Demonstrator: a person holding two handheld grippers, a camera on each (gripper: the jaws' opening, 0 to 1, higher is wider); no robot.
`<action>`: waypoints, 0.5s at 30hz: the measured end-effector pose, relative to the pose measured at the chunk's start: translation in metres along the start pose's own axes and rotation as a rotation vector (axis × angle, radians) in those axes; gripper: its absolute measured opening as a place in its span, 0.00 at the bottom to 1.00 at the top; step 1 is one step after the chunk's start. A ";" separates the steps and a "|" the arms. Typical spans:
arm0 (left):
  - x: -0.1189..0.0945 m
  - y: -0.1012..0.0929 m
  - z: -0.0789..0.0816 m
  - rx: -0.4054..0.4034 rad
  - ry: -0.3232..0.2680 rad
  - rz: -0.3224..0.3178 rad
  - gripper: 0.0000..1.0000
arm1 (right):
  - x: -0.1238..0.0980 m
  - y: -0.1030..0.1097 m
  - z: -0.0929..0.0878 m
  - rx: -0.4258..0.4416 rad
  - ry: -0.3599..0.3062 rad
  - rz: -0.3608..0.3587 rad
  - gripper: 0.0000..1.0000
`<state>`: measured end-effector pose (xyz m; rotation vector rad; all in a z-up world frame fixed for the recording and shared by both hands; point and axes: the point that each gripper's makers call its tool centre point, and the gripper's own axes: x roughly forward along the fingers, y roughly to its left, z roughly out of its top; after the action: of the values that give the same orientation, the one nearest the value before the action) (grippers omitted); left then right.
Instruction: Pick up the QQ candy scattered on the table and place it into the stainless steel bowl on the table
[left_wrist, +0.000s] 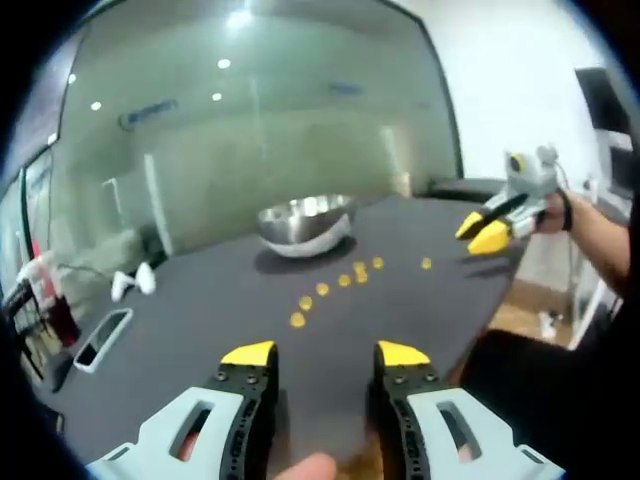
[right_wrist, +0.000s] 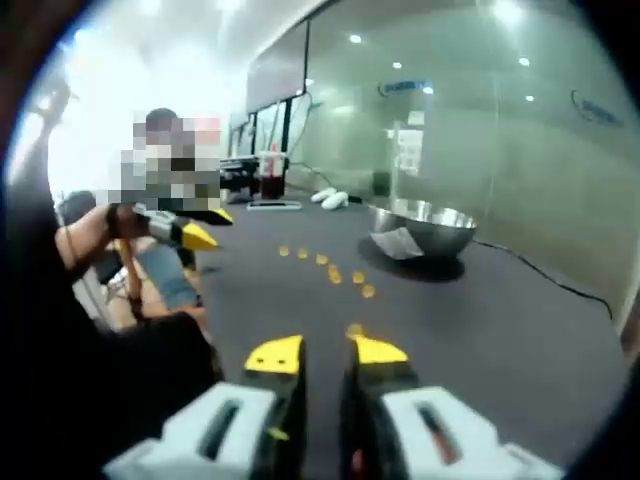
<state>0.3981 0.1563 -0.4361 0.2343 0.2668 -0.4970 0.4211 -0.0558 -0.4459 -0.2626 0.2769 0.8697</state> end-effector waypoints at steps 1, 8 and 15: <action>0.000 0.000 0.000 0.002 0.001 0.002 0.40 | 0.000 -0.001 0.000 -0.001 -0.005 -0.002 0.19; 0.002 -0.002 0.000 0.008 0.002 -0.005 0.40 | -0.001 -0.001 -0.002 0.011 -0.011 -0.004 0.19; 0.002 -0.001 -0.003 0.001 0.005 -0.005 0.40 | -0.002 -0.004 -0.004 0.016 -0.014 -0.012 0.19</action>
<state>0.3988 0.1558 -0.4398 0.2360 0.2721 -0.5014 0.4222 -0.0610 -0.4479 -0.2428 0.2693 0.8570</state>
